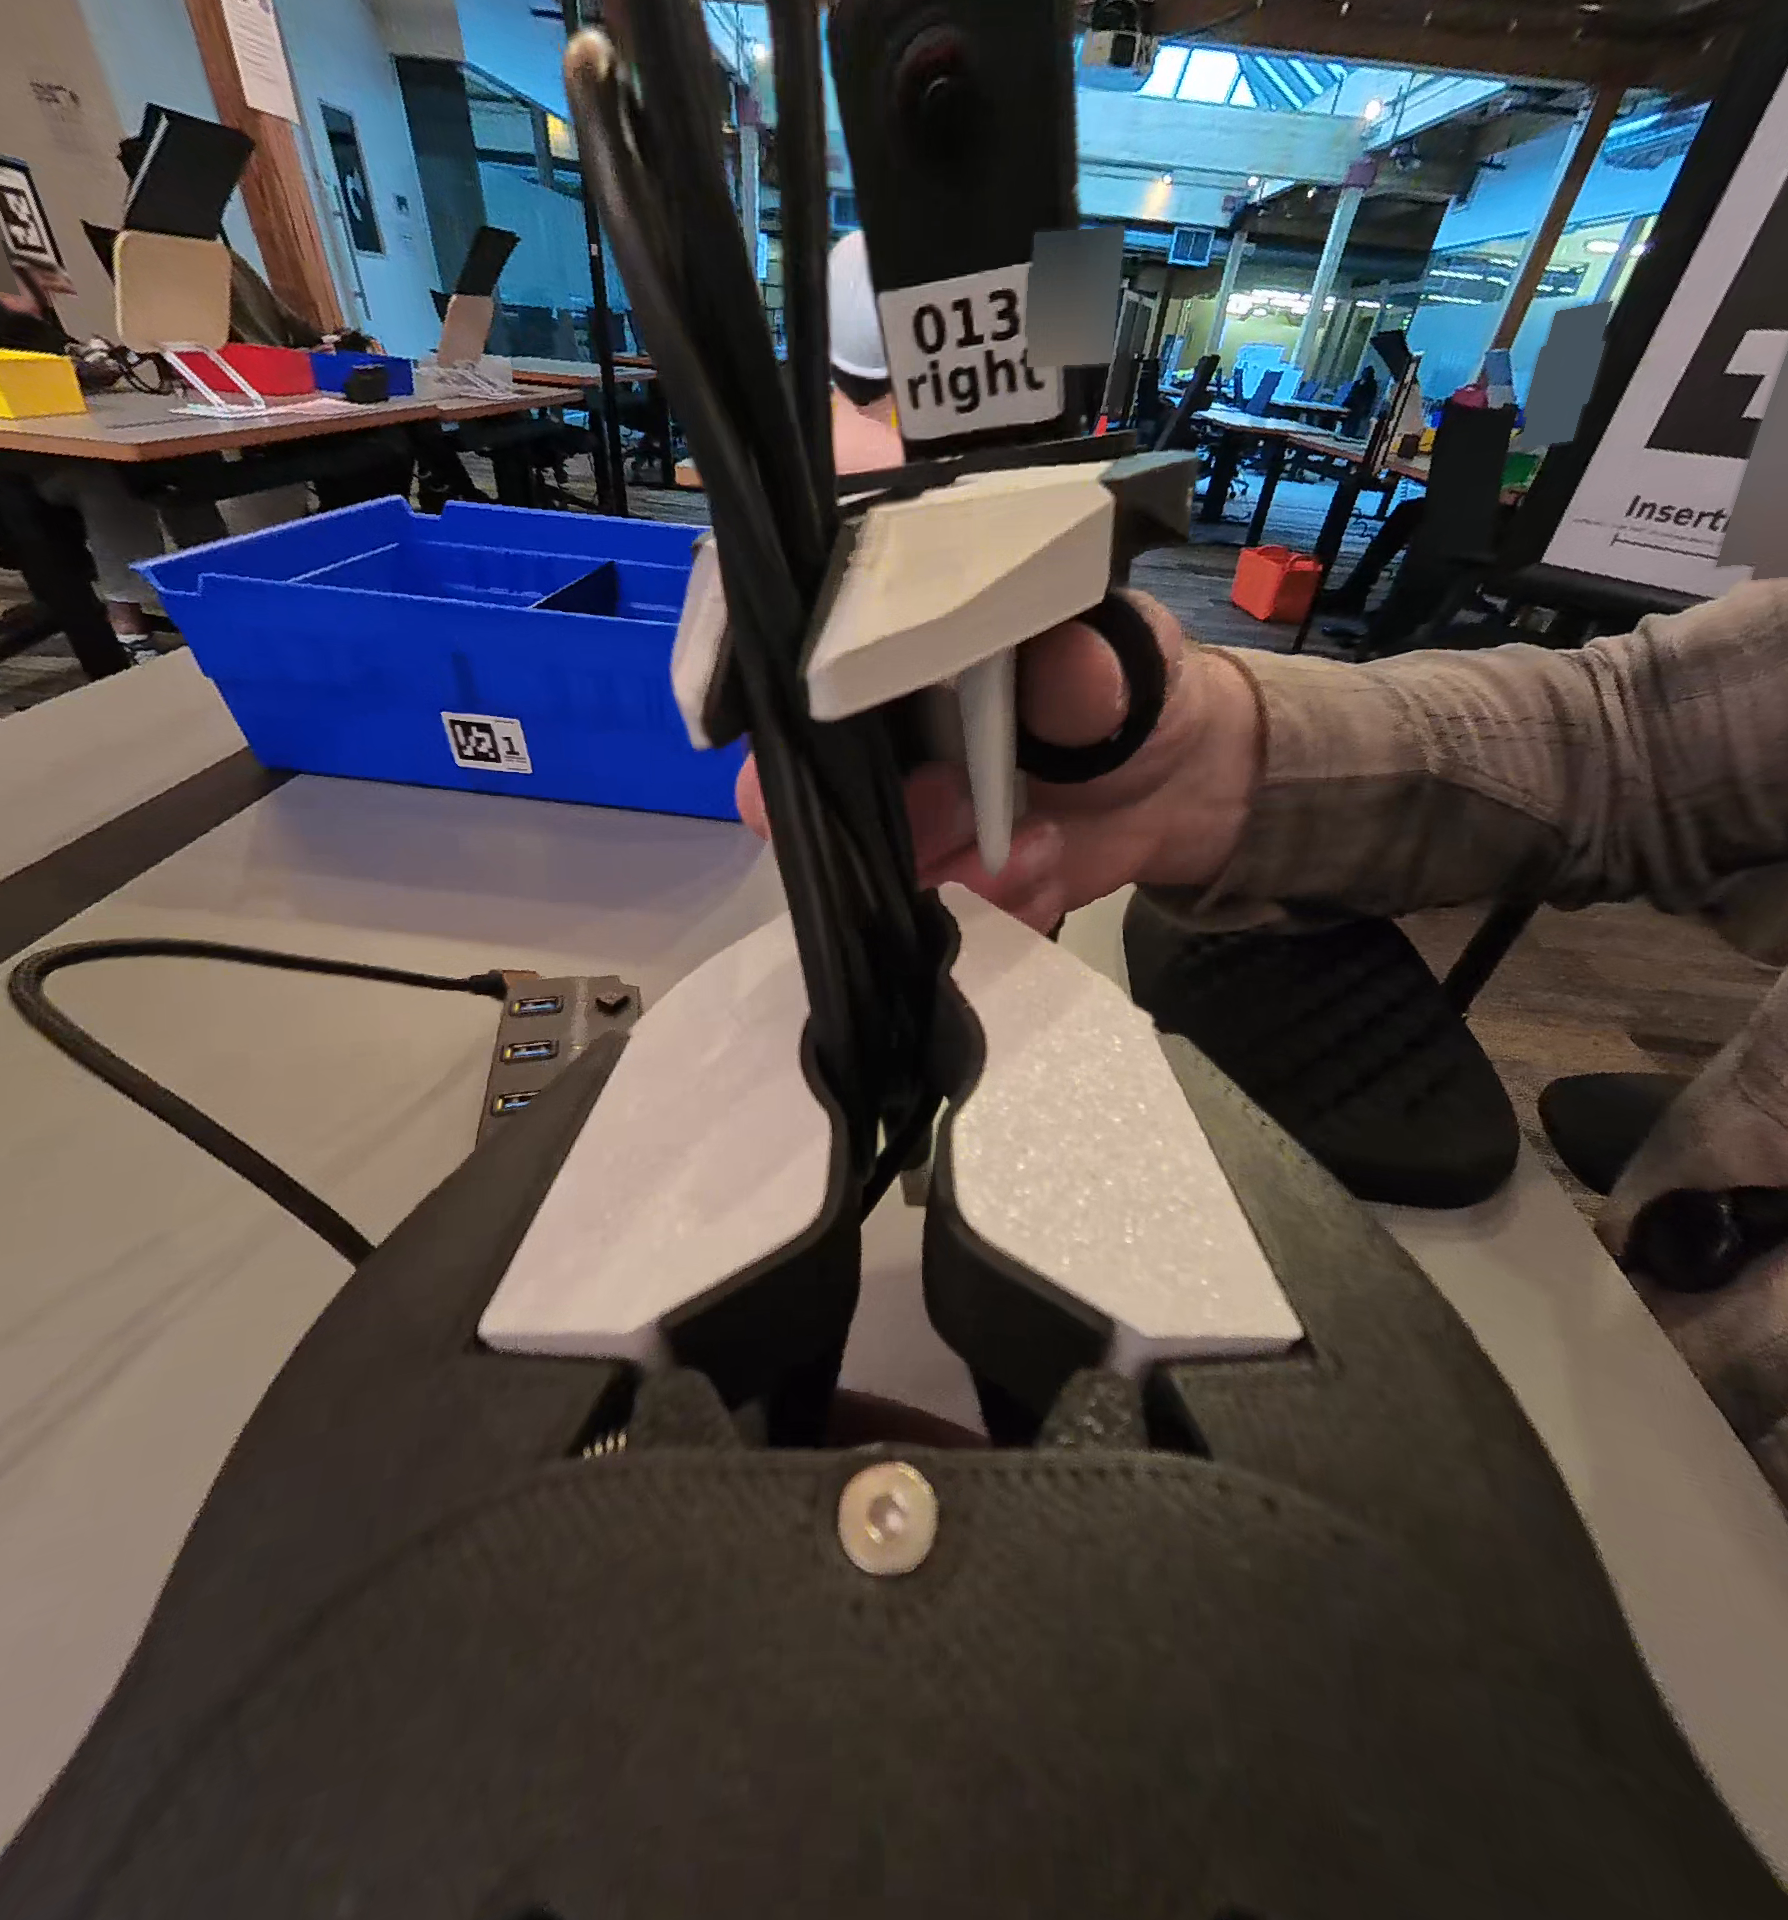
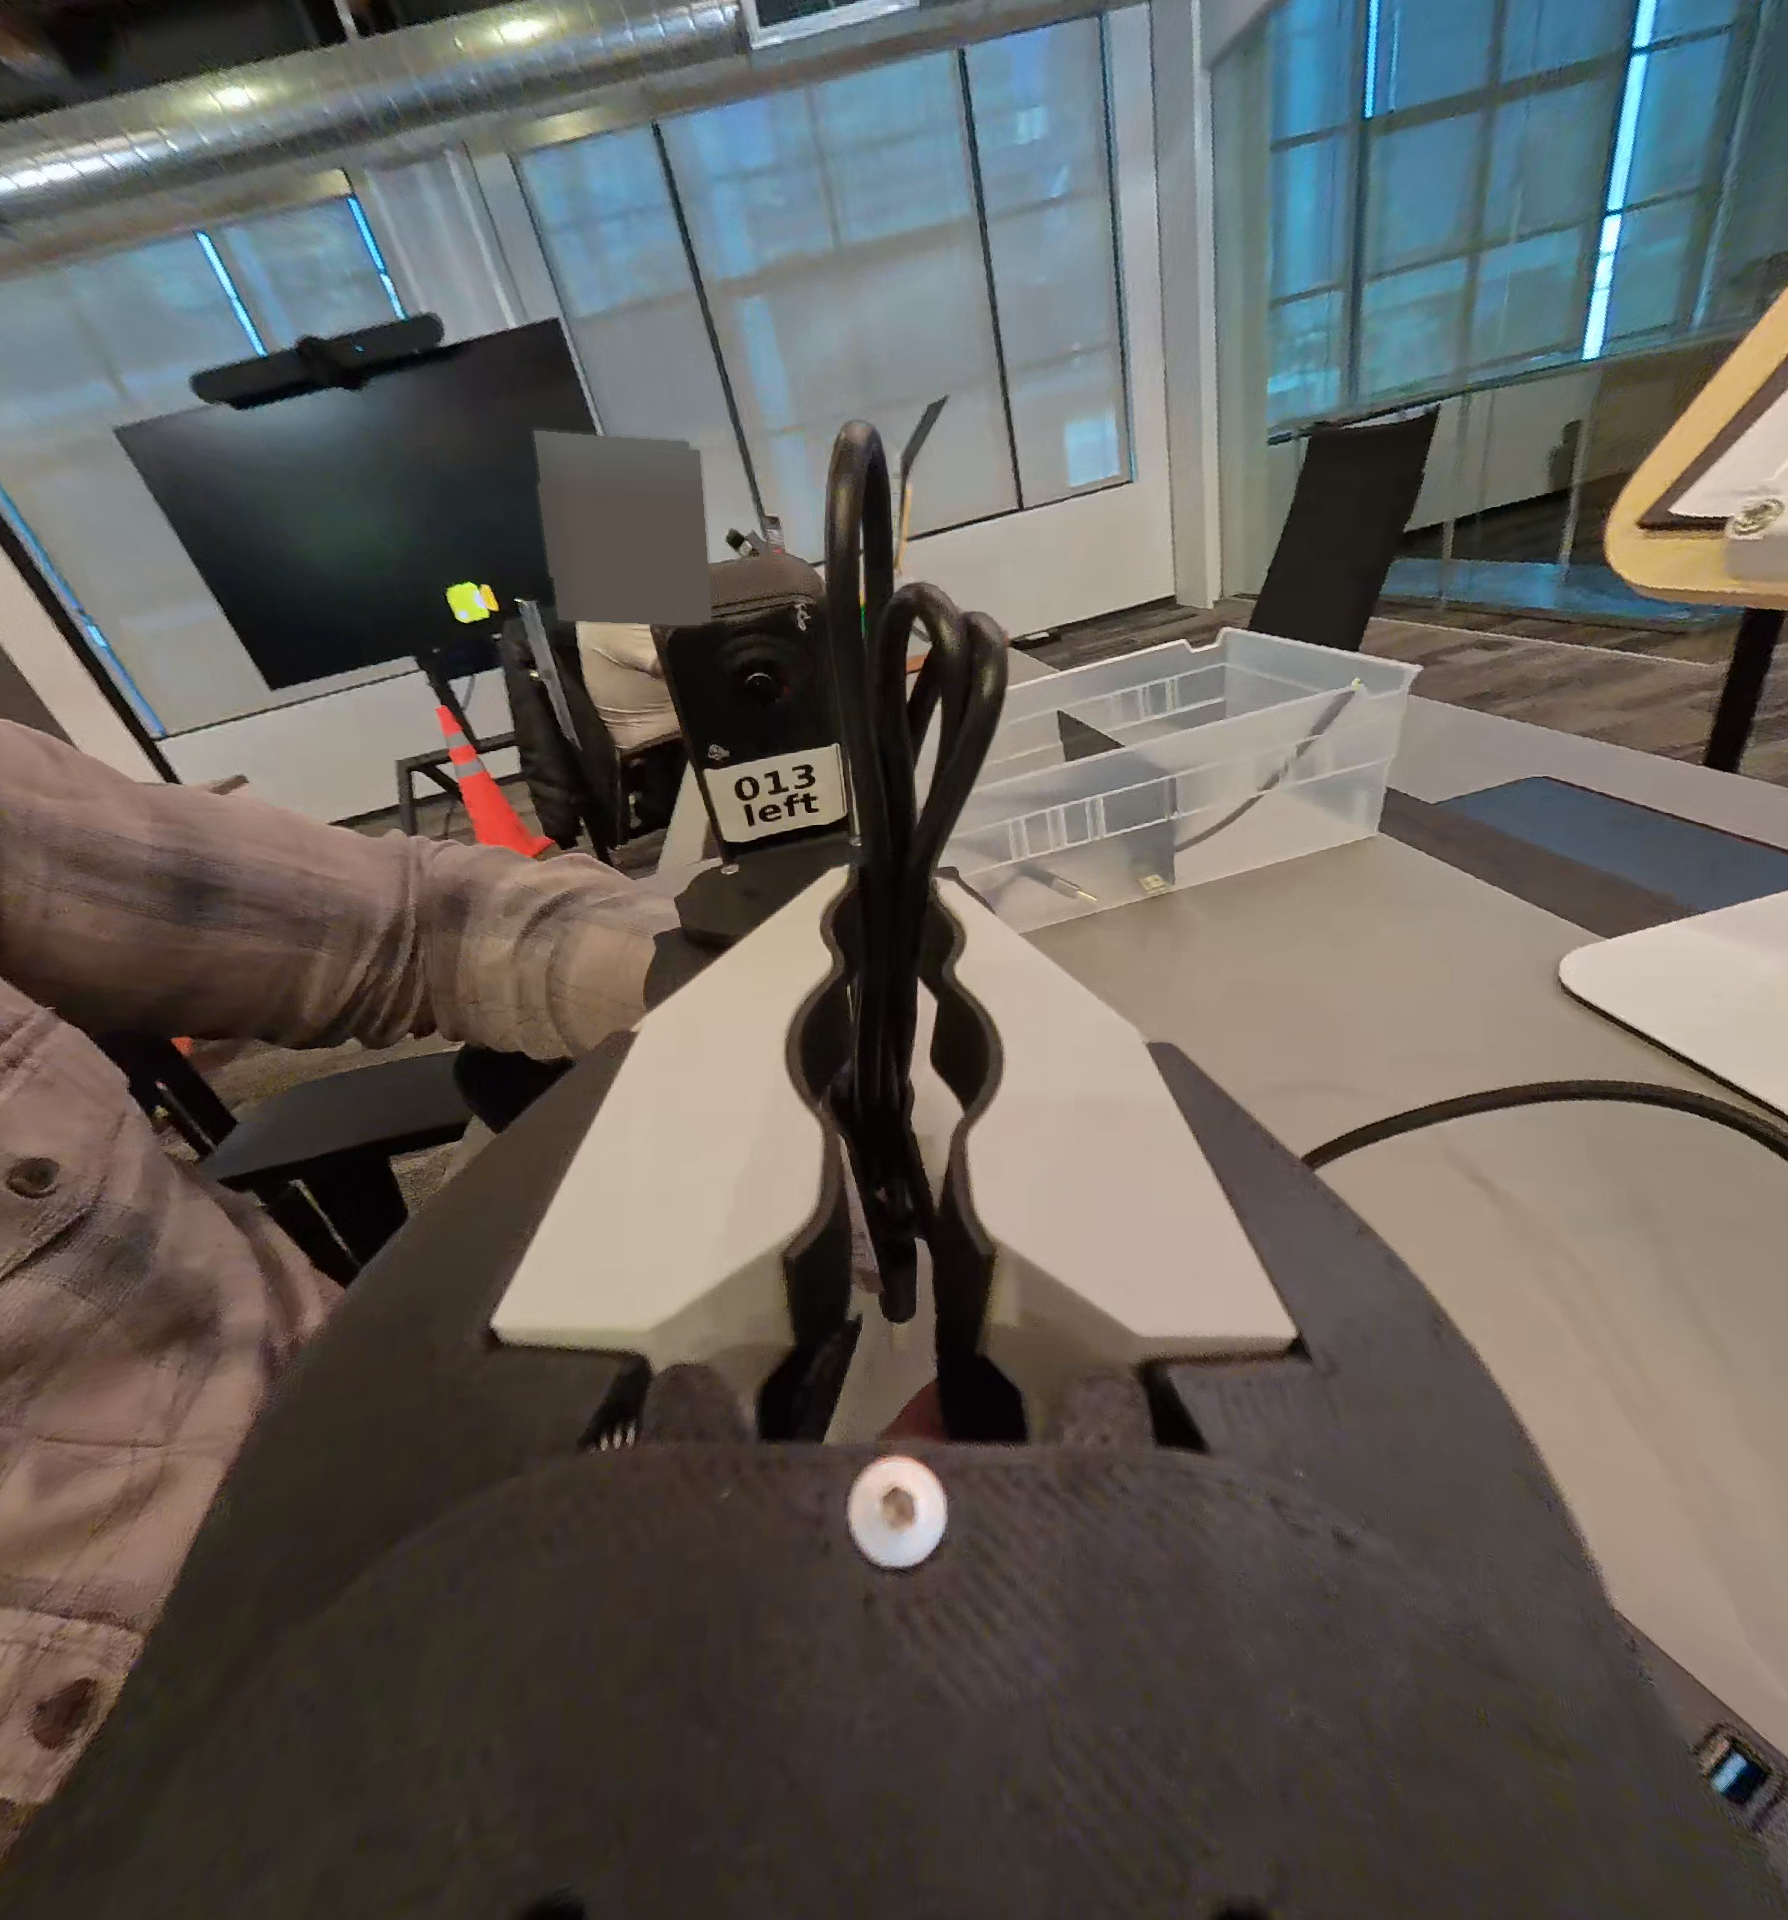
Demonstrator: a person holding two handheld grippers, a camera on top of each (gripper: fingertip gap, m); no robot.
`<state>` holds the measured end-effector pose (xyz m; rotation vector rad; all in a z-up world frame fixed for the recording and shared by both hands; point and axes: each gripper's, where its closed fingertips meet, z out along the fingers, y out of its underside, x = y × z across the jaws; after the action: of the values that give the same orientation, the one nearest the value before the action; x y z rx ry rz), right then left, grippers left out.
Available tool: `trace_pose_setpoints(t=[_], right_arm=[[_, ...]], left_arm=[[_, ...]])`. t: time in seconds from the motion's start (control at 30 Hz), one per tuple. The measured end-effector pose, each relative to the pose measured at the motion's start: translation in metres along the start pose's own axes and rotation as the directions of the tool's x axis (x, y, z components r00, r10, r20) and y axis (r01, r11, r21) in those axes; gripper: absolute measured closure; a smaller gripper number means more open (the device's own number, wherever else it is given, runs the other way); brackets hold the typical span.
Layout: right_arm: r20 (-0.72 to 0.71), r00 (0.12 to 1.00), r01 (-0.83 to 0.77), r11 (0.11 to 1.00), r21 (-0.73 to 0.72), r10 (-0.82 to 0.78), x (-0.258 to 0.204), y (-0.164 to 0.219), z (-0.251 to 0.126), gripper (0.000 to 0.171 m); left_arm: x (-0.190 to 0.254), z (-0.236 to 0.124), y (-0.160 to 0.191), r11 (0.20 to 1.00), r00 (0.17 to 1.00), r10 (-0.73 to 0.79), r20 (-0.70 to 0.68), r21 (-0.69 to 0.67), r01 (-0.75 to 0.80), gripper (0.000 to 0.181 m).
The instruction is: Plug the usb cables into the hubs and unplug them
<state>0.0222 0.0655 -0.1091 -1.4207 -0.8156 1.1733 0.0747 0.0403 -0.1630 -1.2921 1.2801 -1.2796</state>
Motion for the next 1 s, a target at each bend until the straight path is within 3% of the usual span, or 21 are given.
trace_pose_setpoints(t=[0.1, 0.2, 0.3, 0.43, 0.67, 0.87, 1.0], right_arm=[[-0.062, 0.998, 0.020, 1.000, 0.008, -0.020, 0.004, -0.001, -0.001, 0.166], [-0.175, 0.984, 0.023, 1.000, 0.020, -0.019, 0.015, -0.005, -0.005, 0.166], [-0.321, 0.947, -0.002, 0.998, 0.058, 0.020, 0.032, -0.008, -0.012, 0.166], [-0.415, 0.910, 0.022, 0.997, 0.072, 0.010, 0.034, -0.009, -0.012, 0.166], [-0.487, 0.872, 0.087, 0.994, 0.065, -0.045, 0.024, -0.012, -0.012, 0.165], [-0.457, 0.885, 0.113, 0.993, 0.027, -0.088, 0.018, -0.010, -0.016, 0.164], [-0.427, 0.891, 0.176, 0.984, 0.018, -0.151, 0.015, -0.011, -0.024, 0.156]], left_arm=[[-0.006, 0.001, 0.000, 0.999, 0.999, 0.027, 0.042, -0.025, -0.026, 0.169], [-0.023, -0.003, -0.001, 0.990, 0.967, 0.135, 0.218, -0.074, -0.121, 0.147], [-0.047, -0.013, -0.003, 0.941, 0.817, 0.330, 0.473, -0.233, -0.245, 0.122], [-0.053, -0.014, -0.012, 0.882, 0.660, 0.470, 0.586, -0.342, -0.324, 0.119], [-0.058, -0.014, -0.016, 0.815, 0.507, 0.579, 0.639, -0.438, -0.379, 0.145], [-0.053, -0.014, -0.016, 0.835, 0.578, 0.550, 0.602, -0.387, -0.391, 0.164], [-0.044, -0.007, -0.013, 0.898, 0.731, 0.439, 0.523, -0.286, -0.335, 0.169]])
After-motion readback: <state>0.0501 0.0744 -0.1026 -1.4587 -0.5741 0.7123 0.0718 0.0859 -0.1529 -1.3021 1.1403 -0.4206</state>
